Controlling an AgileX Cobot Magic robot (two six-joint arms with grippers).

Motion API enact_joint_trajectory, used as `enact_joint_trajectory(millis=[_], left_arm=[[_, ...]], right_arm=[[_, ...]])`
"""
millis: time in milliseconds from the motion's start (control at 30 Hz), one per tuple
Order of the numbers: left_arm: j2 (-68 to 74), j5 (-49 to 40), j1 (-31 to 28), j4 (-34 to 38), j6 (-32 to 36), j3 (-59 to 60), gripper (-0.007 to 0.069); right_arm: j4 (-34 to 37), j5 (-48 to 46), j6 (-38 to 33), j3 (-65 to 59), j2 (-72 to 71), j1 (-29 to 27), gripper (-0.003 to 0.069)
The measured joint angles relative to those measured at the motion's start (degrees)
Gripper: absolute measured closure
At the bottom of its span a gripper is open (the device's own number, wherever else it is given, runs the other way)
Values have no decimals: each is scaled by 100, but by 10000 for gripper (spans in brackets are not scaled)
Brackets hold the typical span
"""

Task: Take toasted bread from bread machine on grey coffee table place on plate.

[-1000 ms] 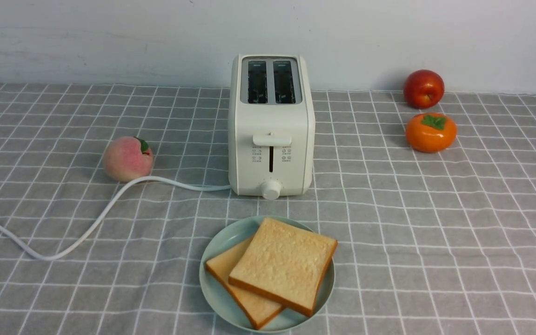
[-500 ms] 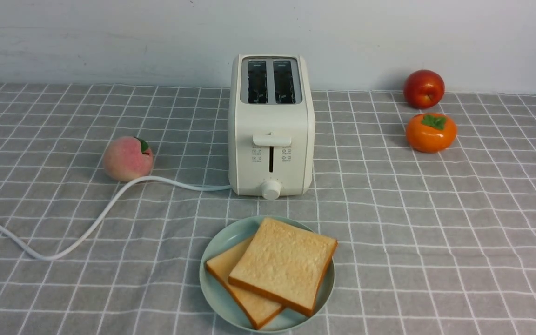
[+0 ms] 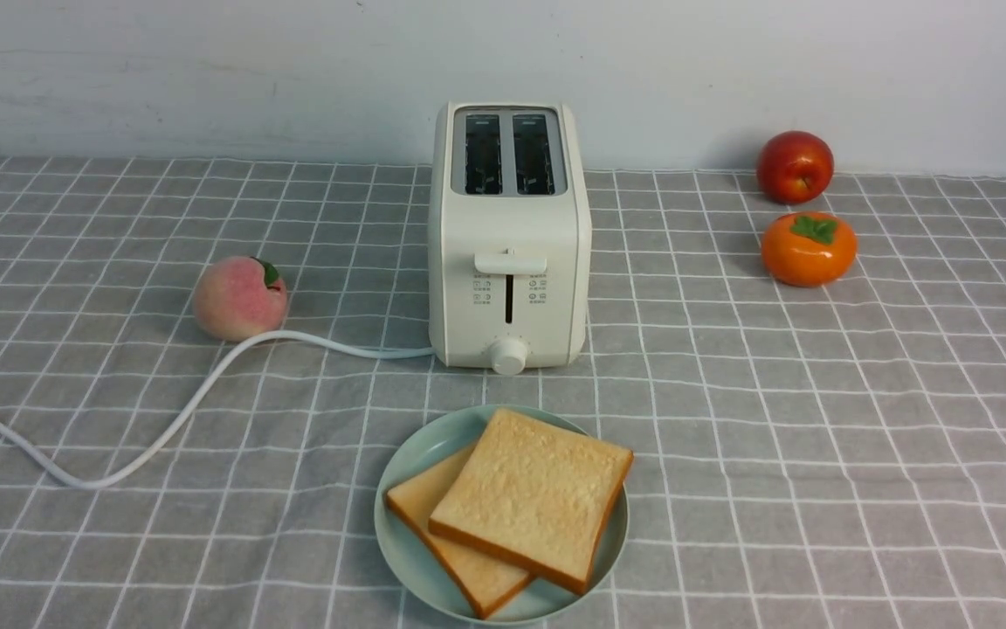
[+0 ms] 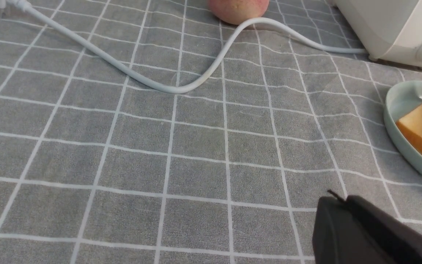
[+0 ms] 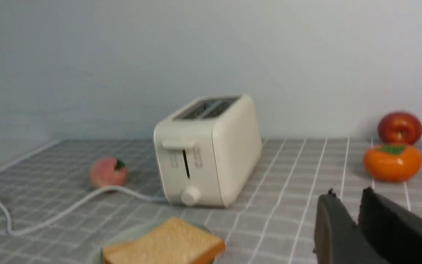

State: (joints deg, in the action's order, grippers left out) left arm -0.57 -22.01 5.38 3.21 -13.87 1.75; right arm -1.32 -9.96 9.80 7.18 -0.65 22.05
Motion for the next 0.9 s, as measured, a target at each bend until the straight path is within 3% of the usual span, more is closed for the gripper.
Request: enact_joint_trajectory(millis=[133,267,433,667,900], left_arm=[[0,-11,0,0,0,0,608],[0,-15,0,0,0,0,607],[0,-15,0,-2,0,0,606],[0,-15,0,-2,-5,0,596],[0,-15,0,-2,-5,0,589]], right_arm=[[80,-48,-70,-752,0,0,539],[67,-718,-88,-861,0,-70,533],[-38,-1089,-107,-830,0,-658,529],[-43,-1116,-112,-826,0,-1910,516],[-38,-1116,-112,-826,0,-2055,508]])
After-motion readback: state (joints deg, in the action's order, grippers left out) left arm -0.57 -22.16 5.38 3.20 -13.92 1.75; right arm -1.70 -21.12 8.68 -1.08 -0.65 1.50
